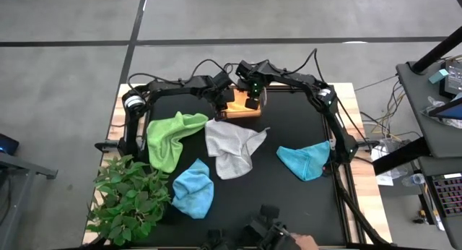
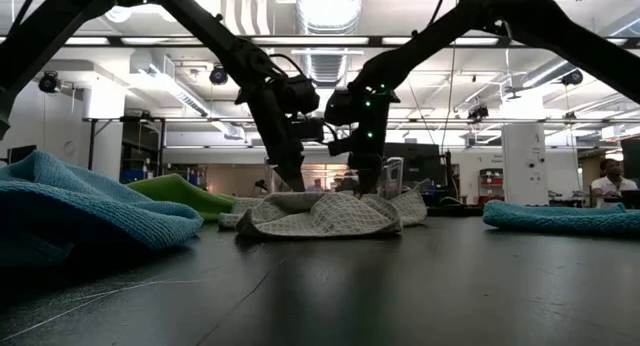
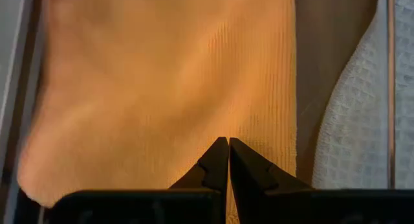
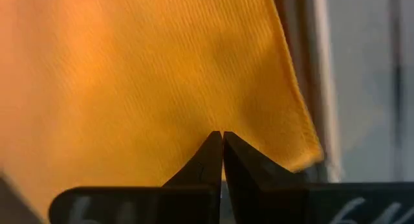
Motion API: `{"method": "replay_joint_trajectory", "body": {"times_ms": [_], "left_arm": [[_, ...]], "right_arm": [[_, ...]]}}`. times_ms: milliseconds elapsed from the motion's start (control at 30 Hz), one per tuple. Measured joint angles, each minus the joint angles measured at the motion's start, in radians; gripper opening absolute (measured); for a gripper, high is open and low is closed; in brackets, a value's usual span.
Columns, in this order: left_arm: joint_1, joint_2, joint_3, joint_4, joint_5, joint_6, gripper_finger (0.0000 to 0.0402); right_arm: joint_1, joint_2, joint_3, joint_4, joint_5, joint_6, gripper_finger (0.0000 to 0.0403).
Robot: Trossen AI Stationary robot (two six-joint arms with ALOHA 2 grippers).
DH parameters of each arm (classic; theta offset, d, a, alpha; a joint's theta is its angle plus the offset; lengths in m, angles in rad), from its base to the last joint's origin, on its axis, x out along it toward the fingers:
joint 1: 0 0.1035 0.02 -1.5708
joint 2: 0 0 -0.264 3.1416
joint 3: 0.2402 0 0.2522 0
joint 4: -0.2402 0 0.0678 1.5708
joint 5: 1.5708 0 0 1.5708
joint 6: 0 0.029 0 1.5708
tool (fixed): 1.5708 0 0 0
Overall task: Fold microfiber towels
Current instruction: Put the orange microfiber cloth into the transparent bin, then fold the right blue microfiber cloth
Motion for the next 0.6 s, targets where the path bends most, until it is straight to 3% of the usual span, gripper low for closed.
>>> {"method": "replay_joint_trajectory", "body": {"times_ms": [200, 600], "left_arm": [[0.0, 0.001, 0.0, 0.002, 0.002, 0.005, 0.0], [0.002, -0.001, 0.03, -0.011, -0.015, 0.003, 0.0]], "right_arm": [[-0.019, 0.0, 0.032, -0.091, -0.001, -0.005, 0.0009], [-0.026, -0.042, 0.061, -0.099, -0.003, -0.001, 0.0009]]}}
